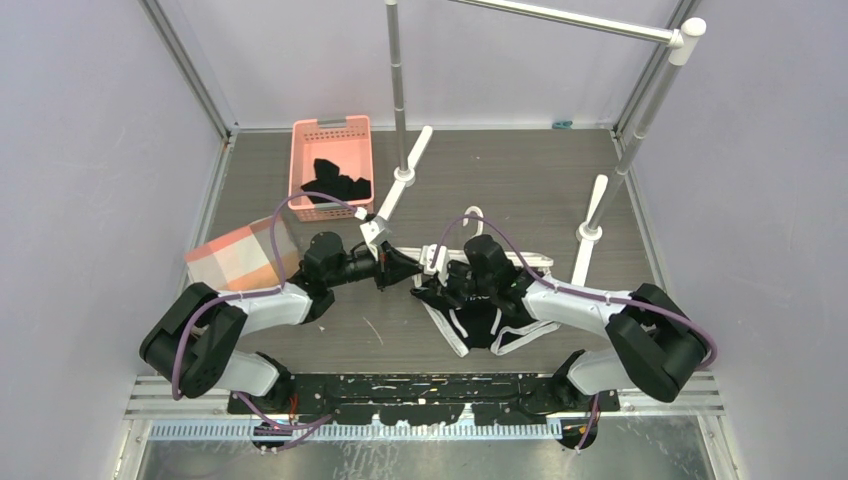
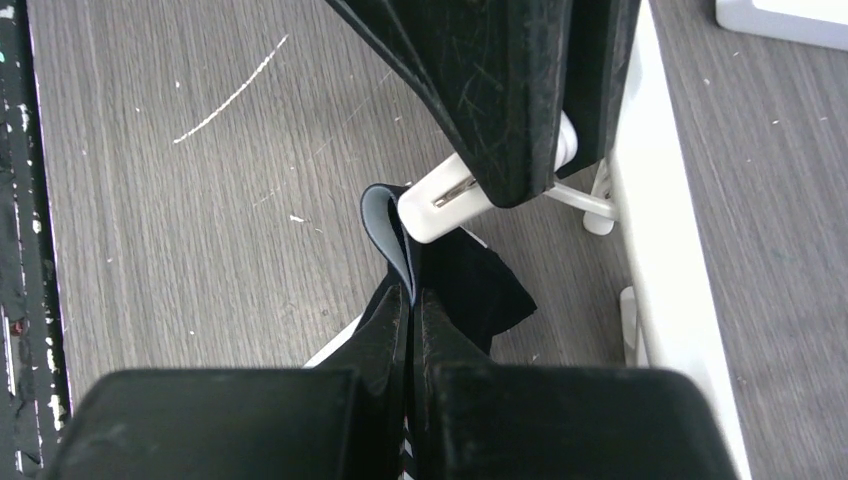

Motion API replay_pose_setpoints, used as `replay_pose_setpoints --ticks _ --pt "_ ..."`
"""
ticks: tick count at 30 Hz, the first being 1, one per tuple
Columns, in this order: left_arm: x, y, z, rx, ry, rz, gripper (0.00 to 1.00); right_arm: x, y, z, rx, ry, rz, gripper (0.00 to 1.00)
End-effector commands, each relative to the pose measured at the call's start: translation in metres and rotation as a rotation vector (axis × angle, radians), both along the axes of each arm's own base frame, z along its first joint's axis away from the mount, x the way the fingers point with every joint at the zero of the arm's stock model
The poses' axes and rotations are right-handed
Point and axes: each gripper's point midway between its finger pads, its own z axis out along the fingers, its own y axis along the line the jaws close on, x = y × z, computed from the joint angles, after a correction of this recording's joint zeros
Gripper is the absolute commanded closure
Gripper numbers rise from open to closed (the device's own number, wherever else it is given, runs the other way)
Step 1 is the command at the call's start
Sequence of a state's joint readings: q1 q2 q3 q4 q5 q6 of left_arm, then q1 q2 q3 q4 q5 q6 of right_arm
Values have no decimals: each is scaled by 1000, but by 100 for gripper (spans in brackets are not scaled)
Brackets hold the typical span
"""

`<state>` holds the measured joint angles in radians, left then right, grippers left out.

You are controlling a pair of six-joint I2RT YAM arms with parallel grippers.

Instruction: Clip the underwear to the hanger

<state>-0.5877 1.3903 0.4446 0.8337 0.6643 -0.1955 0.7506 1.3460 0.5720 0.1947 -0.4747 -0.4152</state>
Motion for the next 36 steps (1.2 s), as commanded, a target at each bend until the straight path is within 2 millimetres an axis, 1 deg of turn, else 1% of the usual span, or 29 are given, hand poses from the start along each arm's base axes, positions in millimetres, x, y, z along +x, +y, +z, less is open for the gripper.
replay_pose_setpoints --ticks 1,9,14,30,36 --pt "-1 -8 41 -85 -92 -50 100 14 12 19 33 -61 4 99" --pt "-2 -9 37 -80 -79 -61 100 25 16 28 44 -77 -26 99" --pt "-2 -10 34 -76 -69 -67 100 28 18 28 37 -80 -35 99" --pt "1 -9 26 -44 -86 -64 100 17 19 44 70 -68 -2 99" --pt "0 -7 24 -32 -116 -70 100 16 18 50 75 -78 0 99"
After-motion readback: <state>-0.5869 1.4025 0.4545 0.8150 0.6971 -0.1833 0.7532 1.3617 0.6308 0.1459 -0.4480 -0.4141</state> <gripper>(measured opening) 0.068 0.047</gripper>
